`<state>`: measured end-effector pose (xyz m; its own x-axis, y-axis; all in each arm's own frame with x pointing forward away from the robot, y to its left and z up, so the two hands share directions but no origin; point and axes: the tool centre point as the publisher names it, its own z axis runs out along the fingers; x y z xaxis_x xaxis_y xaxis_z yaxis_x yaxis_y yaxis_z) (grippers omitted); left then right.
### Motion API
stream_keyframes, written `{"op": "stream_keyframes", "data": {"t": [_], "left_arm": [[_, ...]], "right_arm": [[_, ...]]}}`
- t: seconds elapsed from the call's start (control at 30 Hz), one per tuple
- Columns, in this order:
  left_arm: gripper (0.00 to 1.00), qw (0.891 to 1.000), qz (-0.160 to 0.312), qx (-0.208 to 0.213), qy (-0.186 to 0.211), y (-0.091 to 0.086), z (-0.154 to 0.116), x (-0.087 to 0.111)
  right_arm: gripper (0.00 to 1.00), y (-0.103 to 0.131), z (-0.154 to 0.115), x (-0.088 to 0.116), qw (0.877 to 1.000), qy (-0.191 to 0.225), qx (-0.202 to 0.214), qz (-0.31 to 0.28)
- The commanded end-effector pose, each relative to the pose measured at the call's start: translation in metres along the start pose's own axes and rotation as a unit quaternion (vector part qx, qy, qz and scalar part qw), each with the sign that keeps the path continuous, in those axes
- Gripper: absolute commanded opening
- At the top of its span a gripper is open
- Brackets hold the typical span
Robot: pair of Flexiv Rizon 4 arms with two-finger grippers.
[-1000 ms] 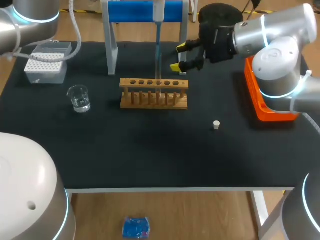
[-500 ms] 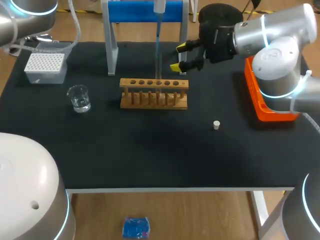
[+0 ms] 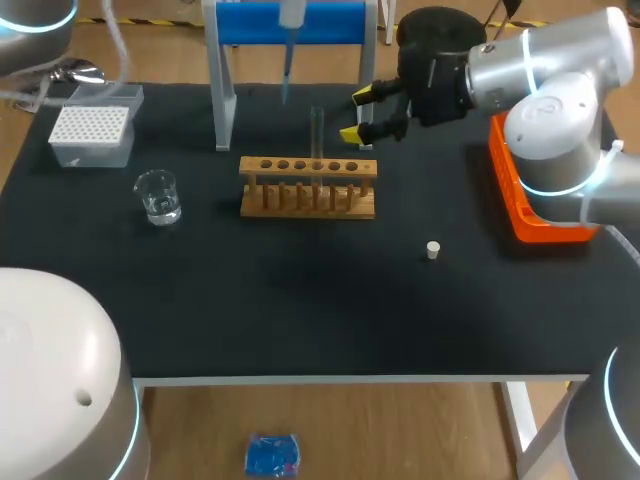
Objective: Invert the test tube, pick up the pipette, mount the tip to pipette, aspirate from beaker and dispense into the tube, eject the tip, return the pipette, and cap with the stopper.
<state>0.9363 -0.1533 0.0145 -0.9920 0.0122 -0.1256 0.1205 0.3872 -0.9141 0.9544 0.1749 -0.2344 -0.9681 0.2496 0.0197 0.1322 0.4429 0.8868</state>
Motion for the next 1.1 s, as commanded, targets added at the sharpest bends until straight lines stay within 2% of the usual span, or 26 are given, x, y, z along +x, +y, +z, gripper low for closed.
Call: {"op": "stream_keyframes", "data": {"t": [0.03, 0.3, 0.6, 0.87, 1.1], "left_arm": [[0.00, 1.000, 0.004, 0.009, -0.006, 0.021, -0.020, 0.034], [0.00, 1.000, -0.011, 0.021, -0.003, 0.055, -0.016, 0.064], [0.00, 0.997, -0.029, 0.050, -0.060, 0.077, -0.007, 0.099], [0.00, 0.992, -0.048, 0.054, -0.104, 0.076, 0.008, 0.126], [0.00, 0.992, -0.053, 0.057, -0.104, 0.068, 0.031, 0.135]], "right_arm": [[1.00, -0.001, 0.000, 0.000, 1.000, 0.000, -0.001, 0.000], [1.00, -0.001, 0.000, 0.000, 1.000, 0.000, -0.001, 0.000], [1.00, -0.001, 0.000, 0.000, 1.000, 0.000, -0.001, 0.000], [1.00, -0.001, 0.000, 0.000, 1.000, 0.000, -0.001, 0.000], [1.00, -0.001, 0.000, 0.000, 1.000, 0.000, -0.001, 0.000]]}}
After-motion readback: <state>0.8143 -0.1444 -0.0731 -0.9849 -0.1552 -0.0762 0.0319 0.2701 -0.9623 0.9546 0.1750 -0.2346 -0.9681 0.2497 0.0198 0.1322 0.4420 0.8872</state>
